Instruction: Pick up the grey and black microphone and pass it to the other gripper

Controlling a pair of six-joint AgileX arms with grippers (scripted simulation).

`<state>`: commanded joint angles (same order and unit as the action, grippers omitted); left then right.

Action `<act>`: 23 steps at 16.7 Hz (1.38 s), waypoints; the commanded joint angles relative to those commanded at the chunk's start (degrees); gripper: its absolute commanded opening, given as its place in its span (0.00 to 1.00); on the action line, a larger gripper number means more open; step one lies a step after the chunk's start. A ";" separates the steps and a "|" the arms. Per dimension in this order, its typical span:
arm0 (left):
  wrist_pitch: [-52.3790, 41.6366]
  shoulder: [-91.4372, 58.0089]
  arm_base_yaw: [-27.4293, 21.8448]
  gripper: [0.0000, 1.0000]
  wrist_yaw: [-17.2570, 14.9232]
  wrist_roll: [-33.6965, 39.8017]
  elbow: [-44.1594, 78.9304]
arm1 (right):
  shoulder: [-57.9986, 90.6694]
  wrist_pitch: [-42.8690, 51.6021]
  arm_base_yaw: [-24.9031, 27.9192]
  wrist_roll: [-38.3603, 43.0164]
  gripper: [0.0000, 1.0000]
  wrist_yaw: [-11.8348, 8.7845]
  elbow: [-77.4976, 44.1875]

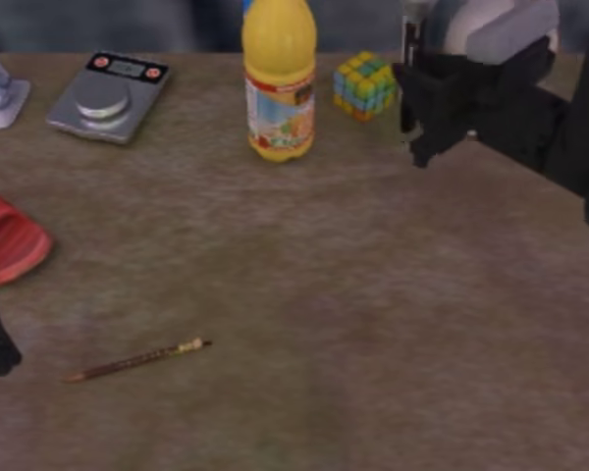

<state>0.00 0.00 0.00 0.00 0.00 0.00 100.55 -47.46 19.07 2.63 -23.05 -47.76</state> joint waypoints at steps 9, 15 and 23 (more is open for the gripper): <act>0.00 0.00 0.00 1.00 0.00 0.00 0.00 | -2.36 -4.86 0.30 -1.46 0.00 -1.72 1.51; 0.00 0.00 0.00 1.00 0.00 0.00 0.00 | -8.58 0.36 9.76 -0.82 0.00 7.48 1.11; 0.00 0.00 0.00 1.00 0.00 0.00 0.00 | -13.22 3.94 16.56 -0.28 0.00 13.86 0.89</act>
<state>0.00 0.00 0.00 0.00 0.00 0.00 87.33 -43.51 35.63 2.34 -9.19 -46.87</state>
